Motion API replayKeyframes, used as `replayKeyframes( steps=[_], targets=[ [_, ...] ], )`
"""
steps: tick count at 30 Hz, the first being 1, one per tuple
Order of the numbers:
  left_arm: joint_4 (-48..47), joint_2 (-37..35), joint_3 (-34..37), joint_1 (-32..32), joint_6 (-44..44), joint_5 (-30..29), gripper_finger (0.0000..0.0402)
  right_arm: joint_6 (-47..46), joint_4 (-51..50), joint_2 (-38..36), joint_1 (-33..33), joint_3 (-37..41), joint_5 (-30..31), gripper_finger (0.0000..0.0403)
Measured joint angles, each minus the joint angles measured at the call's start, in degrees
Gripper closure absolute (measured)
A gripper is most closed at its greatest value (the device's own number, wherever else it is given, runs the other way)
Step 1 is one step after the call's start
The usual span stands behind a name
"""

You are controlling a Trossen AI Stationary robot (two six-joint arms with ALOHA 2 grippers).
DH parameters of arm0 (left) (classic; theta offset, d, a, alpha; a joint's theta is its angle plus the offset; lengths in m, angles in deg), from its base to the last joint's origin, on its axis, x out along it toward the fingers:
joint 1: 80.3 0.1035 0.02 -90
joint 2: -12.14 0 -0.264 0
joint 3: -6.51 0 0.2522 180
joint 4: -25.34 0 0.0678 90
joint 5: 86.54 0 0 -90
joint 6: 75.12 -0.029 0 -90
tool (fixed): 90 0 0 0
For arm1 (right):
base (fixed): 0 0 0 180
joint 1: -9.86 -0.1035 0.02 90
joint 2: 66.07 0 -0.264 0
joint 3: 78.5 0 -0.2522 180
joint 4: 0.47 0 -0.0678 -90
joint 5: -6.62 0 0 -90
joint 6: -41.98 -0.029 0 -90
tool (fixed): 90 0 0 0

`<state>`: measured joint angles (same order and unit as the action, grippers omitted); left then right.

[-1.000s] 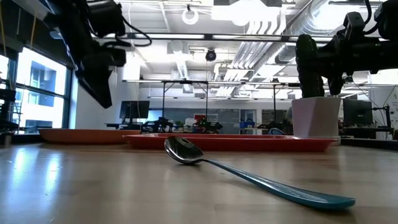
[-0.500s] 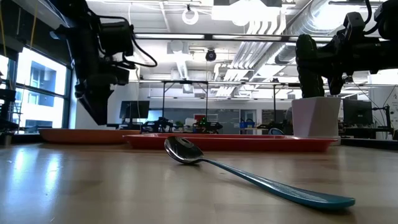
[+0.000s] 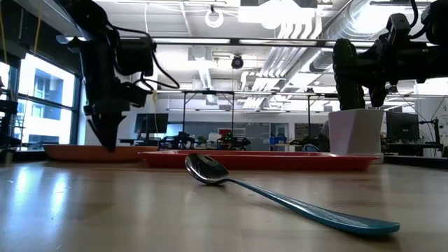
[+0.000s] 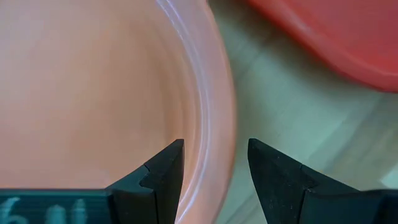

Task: Pick and place plate/cup/fork/spoon on tray
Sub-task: Put the orange plate on the orange tray

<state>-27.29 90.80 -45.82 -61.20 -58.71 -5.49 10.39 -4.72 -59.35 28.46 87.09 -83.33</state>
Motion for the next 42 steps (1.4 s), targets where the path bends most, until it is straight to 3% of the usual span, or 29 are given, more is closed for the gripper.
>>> replayKeyframes(
  steps=[6,19,30,42],
  targets=[
    [-0.04,1.56,0.00,0.00,0.45,-0.86,0.0255,-0.09,0.01,0.00,-0.01,-0.02,-0.01,0.0328],
    [0.09,1.65,-0.07,0.00,0.09,-1.31,0.0393,0.06,-0.27,0.02,0.01,-0.02,-0.02,0.0328],
    [-0.38,0.33,-1.79,-0.13,-0.05,-0.89,0.0399,0.06,-0.27,0.02,0.01,-0.02,-0.02,0.0328],
    [-0.81,-2.55,-12.46,-0.13,-4.11,-1.58,0.0400,0.07,-0.27,0.02,-0.01,-0.02,-0.02,0.0328]
  ],
)
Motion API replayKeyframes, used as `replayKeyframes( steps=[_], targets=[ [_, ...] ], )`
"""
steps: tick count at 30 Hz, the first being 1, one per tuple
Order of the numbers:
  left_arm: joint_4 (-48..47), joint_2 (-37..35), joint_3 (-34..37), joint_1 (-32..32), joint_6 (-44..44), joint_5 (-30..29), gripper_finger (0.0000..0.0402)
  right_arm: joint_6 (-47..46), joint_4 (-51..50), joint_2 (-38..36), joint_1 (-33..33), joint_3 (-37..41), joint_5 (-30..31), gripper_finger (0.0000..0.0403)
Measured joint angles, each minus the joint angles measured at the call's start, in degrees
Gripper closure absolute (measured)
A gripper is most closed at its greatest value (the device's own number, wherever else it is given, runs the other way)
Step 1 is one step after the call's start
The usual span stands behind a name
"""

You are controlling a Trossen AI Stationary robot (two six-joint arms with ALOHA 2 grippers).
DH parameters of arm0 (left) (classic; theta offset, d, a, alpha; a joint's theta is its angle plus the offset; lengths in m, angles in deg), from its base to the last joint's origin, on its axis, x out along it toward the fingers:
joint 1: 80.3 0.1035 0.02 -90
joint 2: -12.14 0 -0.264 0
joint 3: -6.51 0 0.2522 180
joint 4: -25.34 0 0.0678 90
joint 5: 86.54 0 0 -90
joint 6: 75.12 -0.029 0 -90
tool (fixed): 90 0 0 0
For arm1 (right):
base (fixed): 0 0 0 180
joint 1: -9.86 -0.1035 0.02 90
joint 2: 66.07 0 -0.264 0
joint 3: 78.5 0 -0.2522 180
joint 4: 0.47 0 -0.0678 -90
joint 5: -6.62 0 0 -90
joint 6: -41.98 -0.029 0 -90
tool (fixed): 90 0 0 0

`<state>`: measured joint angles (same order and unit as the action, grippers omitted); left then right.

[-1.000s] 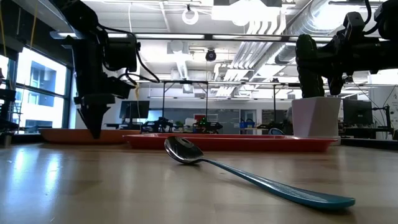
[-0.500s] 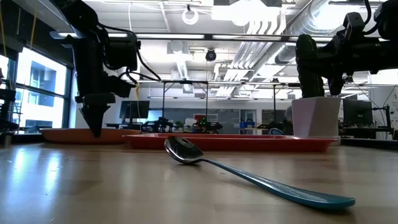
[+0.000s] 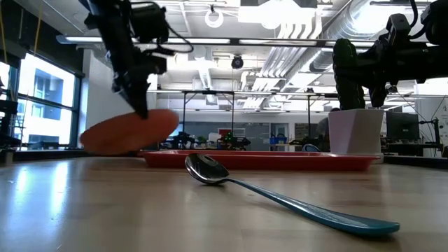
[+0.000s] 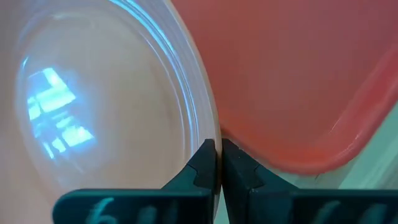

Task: Pick and place plate/cup/fork/spoon on tray
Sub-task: Put the orange plate on the orange tray

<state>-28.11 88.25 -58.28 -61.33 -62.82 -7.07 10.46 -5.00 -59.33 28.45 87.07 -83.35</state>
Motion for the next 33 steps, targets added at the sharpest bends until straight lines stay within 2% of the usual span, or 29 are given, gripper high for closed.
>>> replayKeyframes(
  steps=[7,13,20,27,33],
  targets=[
    [3.04,0.00,-7.15,0.00,-7.52,-0.24,0.0400,0.02,0.00,0.00,0.00,0.00,0.00,0.0328],
    [9.20,-0.02,-10.85,-0.11,-19.67,2.45,0.0400,0.02,0.00,0.00,0.01,0.00,1.24,0.0328],
    [15.94,-0.02,-11.80,-1.56,-33.86,5.70,0.0400,0.02,0.02,0.00,0.02,0.00,4.23,0.0328],
    [17.36,0.69,-11.80,-3.90,-44.91,8.69,0.0397,-3.58,0.04,0.00,0.02,0.00,4.35,0.0328],
    [19.46,4.39,-11.82,-6.09,-51.98,8.75,0.0398,-4.62,0.16,0.00,0.02,0.00,4.33,0.0328]
  ],
)
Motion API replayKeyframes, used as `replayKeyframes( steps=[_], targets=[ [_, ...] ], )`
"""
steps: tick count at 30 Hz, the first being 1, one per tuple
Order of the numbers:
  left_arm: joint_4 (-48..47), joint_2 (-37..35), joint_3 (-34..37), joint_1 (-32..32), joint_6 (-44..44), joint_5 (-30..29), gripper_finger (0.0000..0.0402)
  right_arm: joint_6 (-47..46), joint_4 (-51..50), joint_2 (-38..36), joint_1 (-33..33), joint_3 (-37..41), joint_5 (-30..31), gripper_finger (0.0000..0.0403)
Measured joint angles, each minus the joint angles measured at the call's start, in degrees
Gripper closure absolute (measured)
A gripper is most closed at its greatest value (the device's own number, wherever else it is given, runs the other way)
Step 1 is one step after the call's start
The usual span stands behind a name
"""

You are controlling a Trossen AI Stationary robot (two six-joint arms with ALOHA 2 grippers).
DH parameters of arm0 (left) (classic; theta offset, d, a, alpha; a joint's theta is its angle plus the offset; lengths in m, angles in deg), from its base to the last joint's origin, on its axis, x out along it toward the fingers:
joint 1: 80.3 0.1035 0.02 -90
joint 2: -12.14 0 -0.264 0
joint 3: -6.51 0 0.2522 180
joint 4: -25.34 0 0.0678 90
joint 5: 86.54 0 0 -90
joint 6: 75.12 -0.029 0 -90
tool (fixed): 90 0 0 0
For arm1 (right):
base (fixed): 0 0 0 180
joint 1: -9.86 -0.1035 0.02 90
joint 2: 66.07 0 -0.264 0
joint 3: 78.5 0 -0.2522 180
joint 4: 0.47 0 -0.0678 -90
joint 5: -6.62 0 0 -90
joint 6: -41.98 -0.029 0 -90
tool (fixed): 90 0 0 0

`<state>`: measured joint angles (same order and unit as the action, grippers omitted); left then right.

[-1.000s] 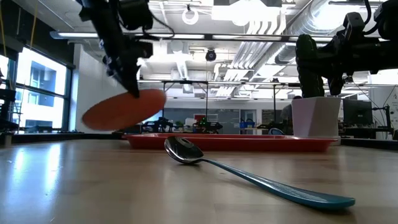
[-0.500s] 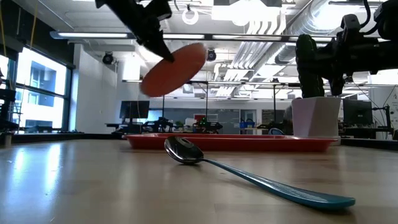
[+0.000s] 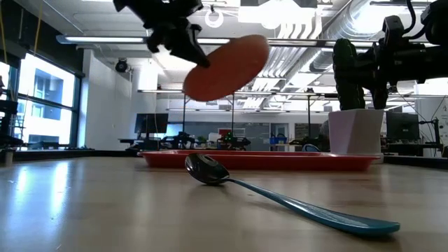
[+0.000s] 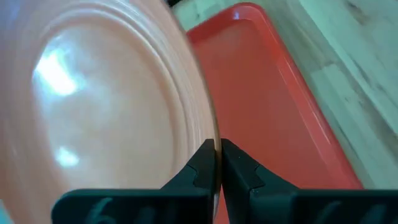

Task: Pick and place plate/cup/fork/spoon on tray
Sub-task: Put the orange plate on the orange tray

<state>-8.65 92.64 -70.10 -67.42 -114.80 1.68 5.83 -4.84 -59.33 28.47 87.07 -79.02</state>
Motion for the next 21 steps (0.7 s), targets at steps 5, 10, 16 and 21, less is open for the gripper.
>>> replayKeyframes(
  steps=[5,10,16,21],
  targets=[
    [0.86,4.37,0.02,-0.67,-1.55,-0.24,0.0399,-0.01,0.68,0.00,-0.02,0.00,0.02,0.0328],
    [0.94,8.75,0.02,-0.91,-1.68,-0.61,0.0399,0.01,0.83,0.00,0.00,-0.02,0.01,0.0328],
    [0.51,13.58,-1.10,-1.10,-2.61,-0.53,0.0398,0.09,0.75,0.00,-0.01,-0.02,0.01,0.0328],
    [0.52,18.02,-4.60,-1.32,-2.61,-0.33,0.0398,0.10,0.04,0.00,0.00,-0.02,0.01,0.0328]
  ],
)
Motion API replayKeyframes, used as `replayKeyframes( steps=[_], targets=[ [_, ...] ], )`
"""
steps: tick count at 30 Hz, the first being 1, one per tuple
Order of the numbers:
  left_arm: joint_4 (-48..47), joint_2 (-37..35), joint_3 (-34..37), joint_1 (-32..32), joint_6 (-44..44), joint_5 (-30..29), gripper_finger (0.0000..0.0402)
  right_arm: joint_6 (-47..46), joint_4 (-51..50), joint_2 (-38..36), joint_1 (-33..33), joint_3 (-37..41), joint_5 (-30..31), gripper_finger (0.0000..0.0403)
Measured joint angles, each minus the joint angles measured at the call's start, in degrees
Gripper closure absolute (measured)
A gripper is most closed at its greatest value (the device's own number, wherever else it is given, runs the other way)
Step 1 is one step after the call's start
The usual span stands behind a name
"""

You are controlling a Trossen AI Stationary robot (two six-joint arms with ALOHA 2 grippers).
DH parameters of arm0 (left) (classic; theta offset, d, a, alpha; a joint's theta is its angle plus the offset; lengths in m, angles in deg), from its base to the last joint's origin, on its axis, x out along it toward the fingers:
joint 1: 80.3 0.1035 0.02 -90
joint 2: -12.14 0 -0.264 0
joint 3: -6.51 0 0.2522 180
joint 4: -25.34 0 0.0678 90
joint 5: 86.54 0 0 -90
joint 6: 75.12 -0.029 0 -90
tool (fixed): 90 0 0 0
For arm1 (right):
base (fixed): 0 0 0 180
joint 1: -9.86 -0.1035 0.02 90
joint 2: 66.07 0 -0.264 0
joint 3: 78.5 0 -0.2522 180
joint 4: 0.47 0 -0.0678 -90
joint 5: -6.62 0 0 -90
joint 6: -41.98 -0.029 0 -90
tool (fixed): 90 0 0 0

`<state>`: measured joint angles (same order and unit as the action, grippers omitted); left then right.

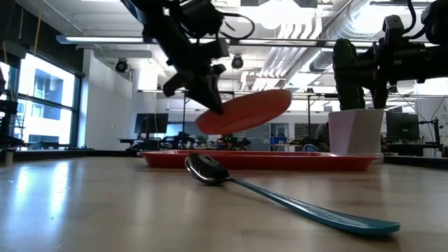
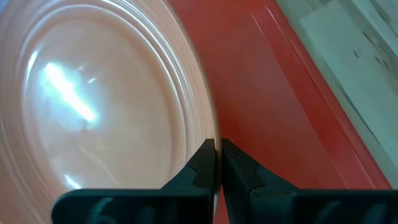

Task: Pick and place plate/cup/fork/spoon on tray
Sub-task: Put the orange plate on the orange tray

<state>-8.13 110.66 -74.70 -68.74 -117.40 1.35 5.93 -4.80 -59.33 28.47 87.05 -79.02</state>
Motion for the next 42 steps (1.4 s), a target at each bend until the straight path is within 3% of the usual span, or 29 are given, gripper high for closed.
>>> replayKeyframes(
  steps=[11,17,42],
  targets=[
    [-6.76,6.84,-7.26,-0.59,-5.08,-0.53,0.0398,0.02,-0.46,0.00,-0.01,0.00,-0.01,0.0328],
    [-9.84,7.63,-7.40,-1.66,-9.43,-3.63,0.0398,0.02,-0.68,0.00,0.00,0.00,-0.01,0.0328],
    [-11.75,12.50,-7.45,-2.69,-9.25,-6.29,0.0398,0.02,-1.86,-0.03,-0.02,0.00,-0.10,0.0328]
  ],
)
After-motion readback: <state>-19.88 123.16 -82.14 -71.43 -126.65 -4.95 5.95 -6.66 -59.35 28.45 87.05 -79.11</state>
